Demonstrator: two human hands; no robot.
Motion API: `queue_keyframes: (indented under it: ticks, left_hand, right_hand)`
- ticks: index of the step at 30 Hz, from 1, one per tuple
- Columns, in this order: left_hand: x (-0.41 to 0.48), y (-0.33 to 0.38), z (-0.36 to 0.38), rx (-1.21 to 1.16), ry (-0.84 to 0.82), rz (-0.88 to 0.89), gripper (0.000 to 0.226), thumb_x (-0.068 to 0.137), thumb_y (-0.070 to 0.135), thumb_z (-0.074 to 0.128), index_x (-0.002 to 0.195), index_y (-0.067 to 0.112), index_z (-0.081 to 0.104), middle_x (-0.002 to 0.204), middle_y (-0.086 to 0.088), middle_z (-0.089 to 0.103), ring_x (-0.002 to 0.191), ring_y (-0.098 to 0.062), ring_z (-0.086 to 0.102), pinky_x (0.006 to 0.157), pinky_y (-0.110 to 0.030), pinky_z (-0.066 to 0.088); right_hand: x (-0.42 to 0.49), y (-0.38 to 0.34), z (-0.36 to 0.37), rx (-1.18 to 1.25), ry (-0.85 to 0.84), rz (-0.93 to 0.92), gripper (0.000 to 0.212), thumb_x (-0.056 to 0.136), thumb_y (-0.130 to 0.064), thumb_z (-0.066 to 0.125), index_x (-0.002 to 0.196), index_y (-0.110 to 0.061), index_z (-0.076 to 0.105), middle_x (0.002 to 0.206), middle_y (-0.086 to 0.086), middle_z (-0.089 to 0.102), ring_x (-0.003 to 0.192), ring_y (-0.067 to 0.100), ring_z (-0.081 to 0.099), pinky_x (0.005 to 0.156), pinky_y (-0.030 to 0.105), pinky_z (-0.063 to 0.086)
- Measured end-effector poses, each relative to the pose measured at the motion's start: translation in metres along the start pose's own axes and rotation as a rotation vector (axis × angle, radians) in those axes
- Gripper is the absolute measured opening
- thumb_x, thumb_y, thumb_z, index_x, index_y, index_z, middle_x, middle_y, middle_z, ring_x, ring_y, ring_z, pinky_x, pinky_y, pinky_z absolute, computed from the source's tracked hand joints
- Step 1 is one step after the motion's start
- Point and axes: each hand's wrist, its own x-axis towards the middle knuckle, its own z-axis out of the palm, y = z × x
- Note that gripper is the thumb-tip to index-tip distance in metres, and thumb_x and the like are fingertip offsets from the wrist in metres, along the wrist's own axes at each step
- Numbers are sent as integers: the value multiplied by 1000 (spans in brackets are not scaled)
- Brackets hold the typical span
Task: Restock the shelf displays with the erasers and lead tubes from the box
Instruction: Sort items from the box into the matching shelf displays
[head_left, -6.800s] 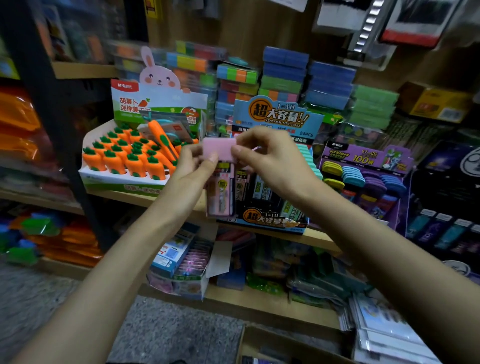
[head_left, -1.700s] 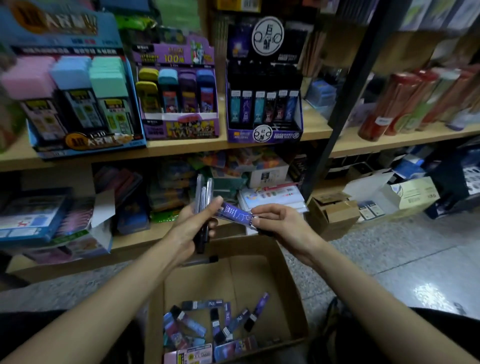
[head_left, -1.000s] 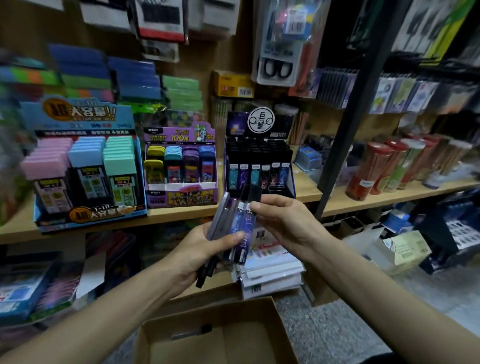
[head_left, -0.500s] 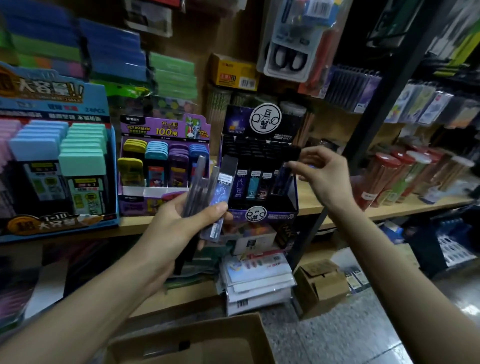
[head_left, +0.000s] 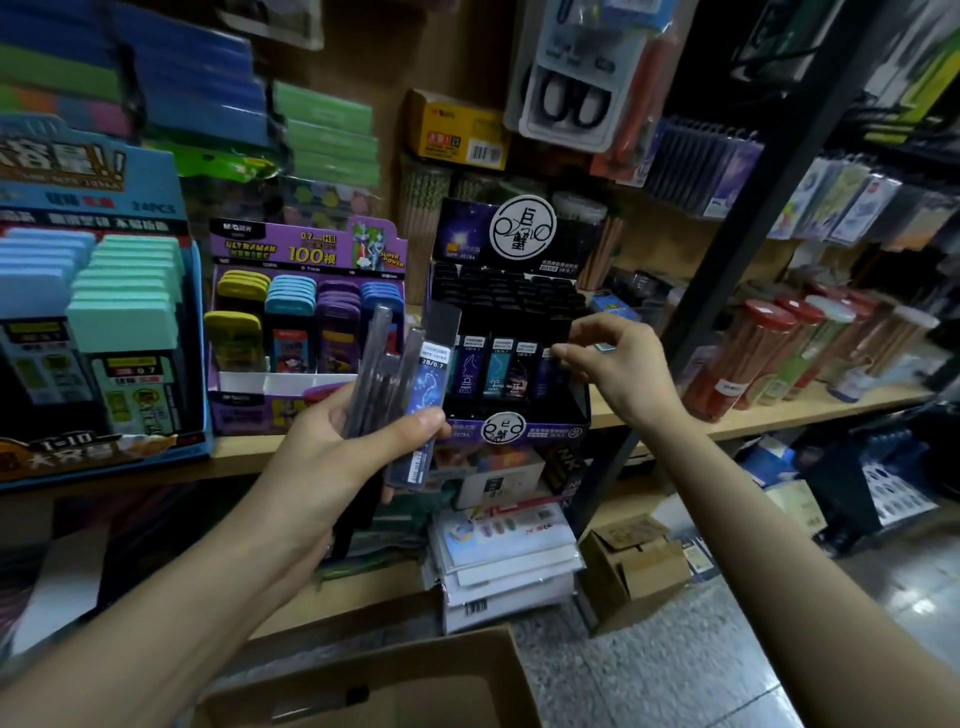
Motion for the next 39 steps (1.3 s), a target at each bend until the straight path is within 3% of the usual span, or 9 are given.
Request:
queue_keyframes:
  ticks: [7, 11, 13, 15, 18, 23, 30, 33, 39]
  left_hand:
    - [-2, -4, 4, 15, -3, -25, 46, 49, 43, 78, 89, 21, 70, 87, -6, 74, 61, -6, 61, 42, -18, 42]
    - [-5, -4, 5, 9, 0, -27, 42, 50, 44, 78, 87, 25, 71, 88, -4, 74, 66, -8, 63, 44, -18, 44]
    - [-4, -4, 7, 19, -8, -19, 42, 51, 44, 77, 88, 26, 71, 88, -1, 74, 71, -9, 67, 50, -20, 47]
    - [-2, -5, 9, 19, -3, -22, 39, 52, 42, 77, 88, 27, 72, 89, 1, 75, 81, -11, 70, 66, -27, 51]
    - [-1, -7, 12, 23, -11, -18, 35, 54, 41, 76, 88, 36, 72, 89, 1, 75, 85, -14, 70, 78, -35, 52]
    - [-2, -10, 15, 29, 3, -13, 29, 58, 49, 71, 83, 33, 71, 71, 4, 71, 54, -4, 60, 46, -20, 45]
    - [7, -14, 11, -8, 80, -108, 28, 82, 41, 55, 94, 18, 63, 71, 5, 72, 55, -6, 59, 47, -23, 47]
    - [5, -13, 11, -13, 35, -92, 30, 76, 39, 59, 100, 21, 63, 78, 3, 74, 60, -7, 66, 45, -17, 48]
    - [3, -13, 14, -34, 35, -58, 31, 65, 34, 69, 92, 20, 68, 81, -1, 75, 63, -9, 68, 52, -14, 50]
  right_hand:
    - [-7, -6, 4, -131, 40, 78, 24, 83, -23, 71, 101, -9, 68, 94, 9, 70, 90, 22, 67, 84, 44, 54]
    - [-25, -38, 3, -286, 179, -98, 25, 90, -27, 62, 107, -10, 60, 93, 3, 64, 79, 11, 59, 73, 19, 47]
    - [-39, -60, 9, -114, 115, -111, 19, 92, -30, 58, 100, -13, 59, 85, 0, 62, 74, 12, 60, 68, 21, 49]
    - [-54, -80, 17, 224, -127, 18, 18, 93, -32, 56, 92, -14, 61, 79, 0, 63, 73, 16, 64, 65, 33, 54]
    - [-69, -89, 28, 523, -358, 179, 5, 90, -20, 61, 90, -14, 60, 76, 3, 64, 70, 16, 64, 59, 27, 53]
    - [-55, -87, 10, 656, -296, 240, 12, 86, -3, 61, 88, -12, 55, 67, 0, 63, 55, 10, 58, 53, 22, 49]
    - [-9, -46, -58, 148, 126, -63, 18, 87, -12, 63, 103, -14, 54, 96, 5, 63, 83, 12, 64, 67, 19, 53]
    - [-5, -24, -53, 64, 101, -66, 17, 87, -9, 63, 100, -15, 54, 97, 6, 62, 94, 24, 63, 76, 30, 55]
    - [-5, -4, -34, 19, -27, -121, 15, 86, -8, 65, 97, -14, 57, 94, 6, 66, 91, 25, 64, 76, 40, 56]
